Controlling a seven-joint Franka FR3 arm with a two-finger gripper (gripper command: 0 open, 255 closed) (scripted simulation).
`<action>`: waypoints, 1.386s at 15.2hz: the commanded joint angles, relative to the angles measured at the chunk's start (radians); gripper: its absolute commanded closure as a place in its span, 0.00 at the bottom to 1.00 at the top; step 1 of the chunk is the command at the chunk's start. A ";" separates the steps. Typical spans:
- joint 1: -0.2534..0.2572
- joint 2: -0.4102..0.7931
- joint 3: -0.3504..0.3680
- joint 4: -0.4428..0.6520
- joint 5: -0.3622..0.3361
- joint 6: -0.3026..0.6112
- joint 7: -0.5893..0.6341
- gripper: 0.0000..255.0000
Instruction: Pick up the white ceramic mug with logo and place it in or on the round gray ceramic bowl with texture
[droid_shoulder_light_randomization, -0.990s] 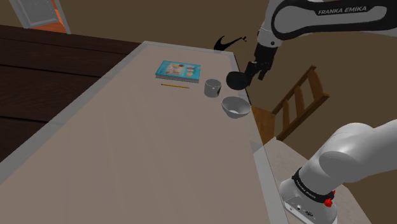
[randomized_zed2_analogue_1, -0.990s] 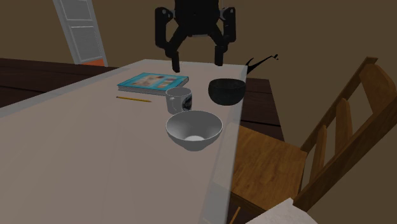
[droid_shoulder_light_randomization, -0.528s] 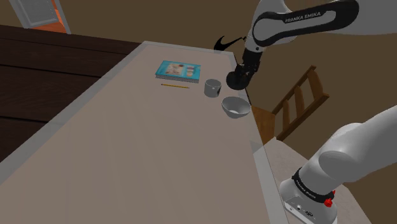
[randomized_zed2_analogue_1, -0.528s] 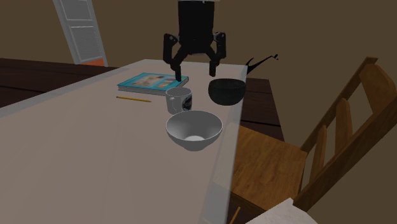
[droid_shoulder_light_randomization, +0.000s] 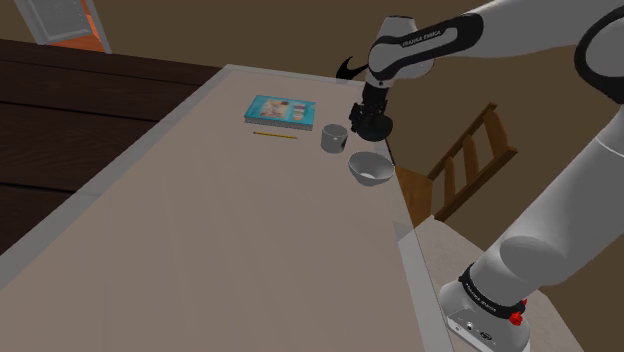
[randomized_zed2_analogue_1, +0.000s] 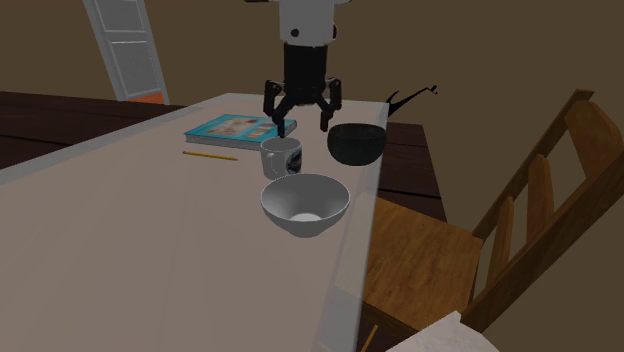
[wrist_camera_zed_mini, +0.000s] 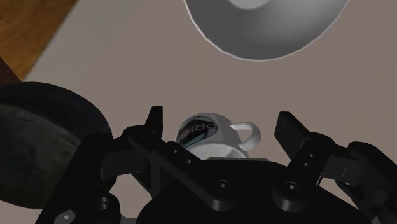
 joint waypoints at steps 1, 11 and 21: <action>-0.008 0.080 -0.008 0.074 0.021 0.008 -0.025 0.00; -0.053 0.403 -0.005 0.388 0.107 0.030 -0.100 0.00; -0.053 0.450 0.001 0.367 0.117 0.097 -0.106 0.00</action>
